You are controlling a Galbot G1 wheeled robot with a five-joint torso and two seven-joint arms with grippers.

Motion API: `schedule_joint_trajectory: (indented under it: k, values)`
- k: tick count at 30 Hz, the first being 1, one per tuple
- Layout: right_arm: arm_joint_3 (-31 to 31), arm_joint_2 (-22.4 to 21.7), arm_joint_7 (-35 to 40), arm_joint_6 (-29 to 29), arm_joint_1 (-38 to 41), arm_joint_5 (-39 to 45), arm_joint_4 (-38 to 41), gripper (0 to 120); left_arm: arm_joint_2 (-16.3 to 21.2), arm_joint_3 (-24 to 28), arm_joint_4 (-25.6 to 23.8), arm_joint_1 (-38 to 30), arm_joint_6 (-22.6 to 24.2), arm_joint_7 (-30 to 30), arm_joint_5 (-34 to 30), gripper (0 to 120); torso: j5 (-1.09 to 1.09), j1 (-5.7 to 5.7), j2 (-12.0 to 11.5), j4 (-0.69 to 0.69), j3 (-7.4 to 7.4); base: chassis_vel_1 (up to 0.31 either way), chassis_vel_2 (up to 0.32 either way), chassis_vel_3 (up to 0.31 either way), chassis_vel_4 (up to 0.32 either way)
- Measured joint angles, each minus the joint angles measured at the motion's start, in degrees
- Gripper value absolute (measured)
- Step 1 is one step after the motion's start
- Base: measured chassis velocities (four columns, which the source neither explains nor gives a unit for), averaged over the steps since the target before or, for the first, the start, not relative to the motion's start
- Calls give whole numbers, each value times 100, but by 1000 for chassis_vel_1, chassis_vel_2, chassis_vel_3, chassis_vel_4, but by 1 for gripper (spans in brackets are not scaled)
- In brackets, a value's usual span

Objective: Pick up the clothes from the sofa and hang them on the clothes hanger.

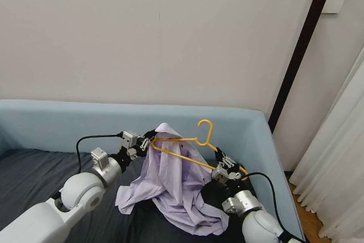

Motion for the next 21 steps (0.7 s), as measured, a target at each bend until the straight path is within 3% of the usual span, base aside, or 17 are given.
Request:
schedule_joint_trajectory:
  k: [11, 21]
  values:
    - [318, -719, 73, -161, -480, 158, 340, 5, -152, -95, -115, 210, 0, -196, 204, 0, 0, 0, 0, 0, 0, 0, 0, 0, 0]
    - [9, -601, 145, -374, -310, 831, 410, 5, -411, -41, -267, 458, -41, -193, 393, 0, 0, 0, 0, 1, 0, 0, 0, 0, 0]
